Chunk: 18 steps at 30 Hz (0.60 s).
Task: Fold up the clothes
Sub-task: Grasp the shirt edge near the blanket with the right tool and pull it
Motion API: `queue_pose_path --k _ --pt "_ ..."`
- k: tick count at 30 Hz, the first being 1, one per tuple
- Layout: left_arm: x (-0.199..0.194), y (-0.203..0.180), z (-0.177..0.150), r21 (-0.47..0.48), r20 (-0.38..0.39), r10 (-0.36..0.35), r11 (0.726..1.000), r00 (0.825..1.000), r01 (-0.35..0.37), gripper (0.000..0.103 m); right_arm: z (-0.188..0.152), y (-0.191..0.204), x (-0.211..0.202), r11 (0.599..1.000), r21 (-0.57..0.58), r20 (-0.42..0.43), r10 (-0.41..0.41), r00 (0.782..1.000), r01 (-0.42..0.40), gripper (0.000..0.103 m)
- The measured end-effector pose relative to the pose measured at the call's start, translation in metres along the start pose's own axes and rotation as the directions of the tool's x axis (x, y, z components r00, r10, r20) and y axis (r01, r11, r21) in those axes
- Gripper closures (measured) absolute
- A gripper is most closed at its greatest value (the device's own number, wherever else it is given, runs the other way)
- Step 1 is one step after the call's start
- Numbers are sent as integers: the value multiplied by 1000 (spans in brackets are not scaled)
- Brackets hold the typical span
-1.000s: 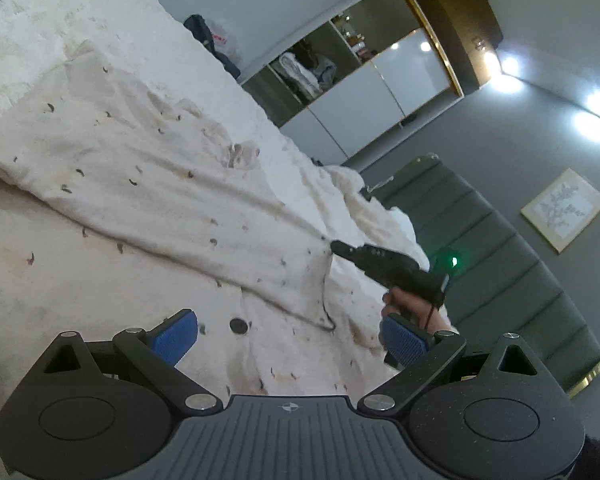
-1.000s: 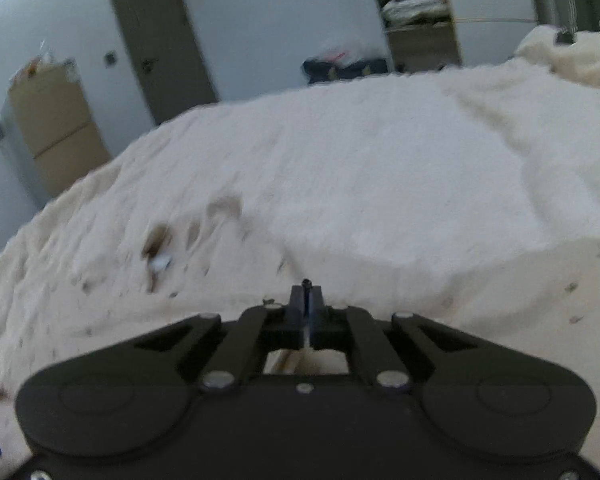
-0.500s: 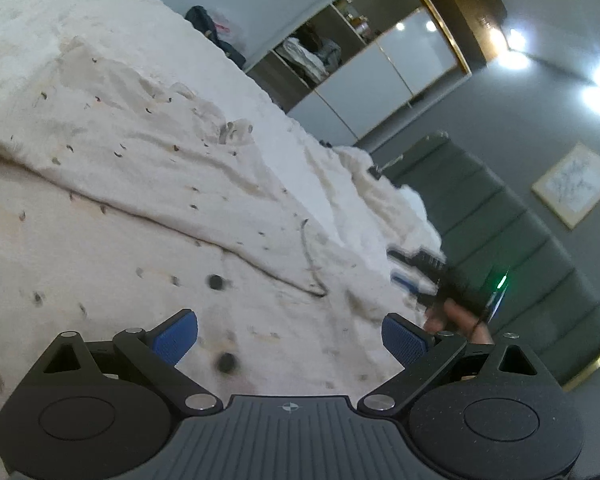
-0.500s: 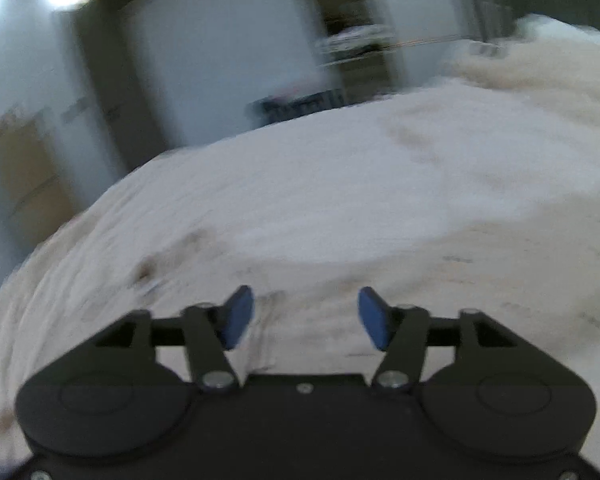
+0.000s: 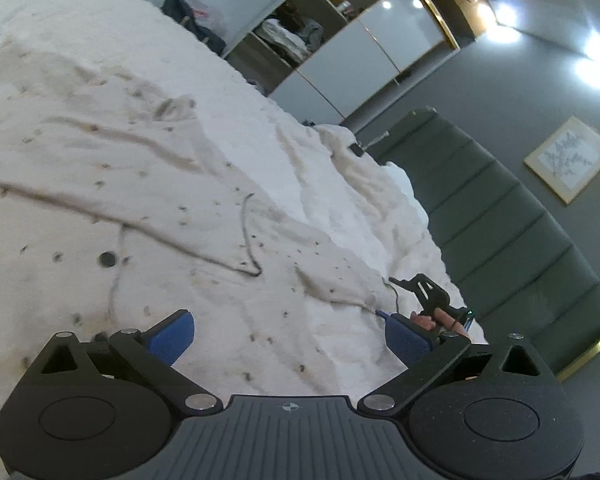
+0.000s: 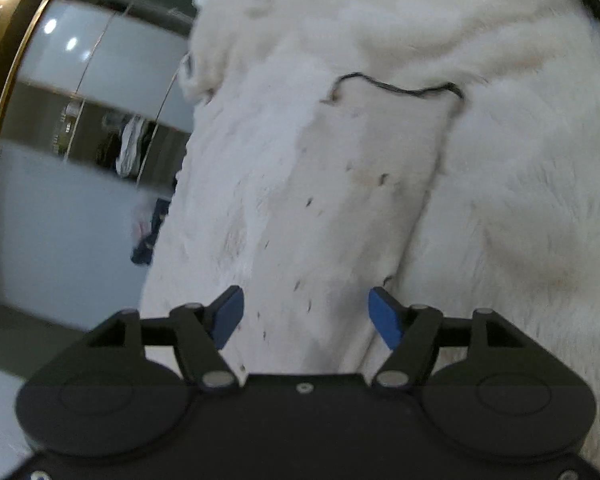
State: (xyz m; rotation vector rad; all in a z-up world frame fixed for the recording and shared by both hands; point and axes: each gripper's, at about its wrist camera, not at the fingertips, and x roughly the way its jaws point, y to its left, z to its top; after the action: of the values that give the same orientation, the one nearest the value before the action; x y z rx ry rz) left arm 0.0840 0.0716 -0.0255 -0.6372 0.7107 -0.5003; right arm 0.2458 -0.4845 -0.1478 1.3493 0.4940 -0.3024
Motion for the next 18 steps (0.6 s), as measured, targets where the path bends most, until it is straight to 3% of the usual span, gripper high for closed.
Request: queue_pose_path --k 4,9,13,18 --pt "5 -10 4 5 5 -14 1000 1000 14 2 19 -23 2 988 148 65 33 997 -42 36" --pt "10 -9 2 -4 -11 -3 1000 1000 3 2 23 -30 15 989 145 76 -48 996 37 41" --pt "13 -3 -3 -26 -23 1 1000 1000 -2 2 27 -57 1 961 274 155 -27 988 -16 41" --pt "25 4 -11 -77 -41 -12 997 999 8 2 27 -77 17 938 334 207 23 978 -93 41"
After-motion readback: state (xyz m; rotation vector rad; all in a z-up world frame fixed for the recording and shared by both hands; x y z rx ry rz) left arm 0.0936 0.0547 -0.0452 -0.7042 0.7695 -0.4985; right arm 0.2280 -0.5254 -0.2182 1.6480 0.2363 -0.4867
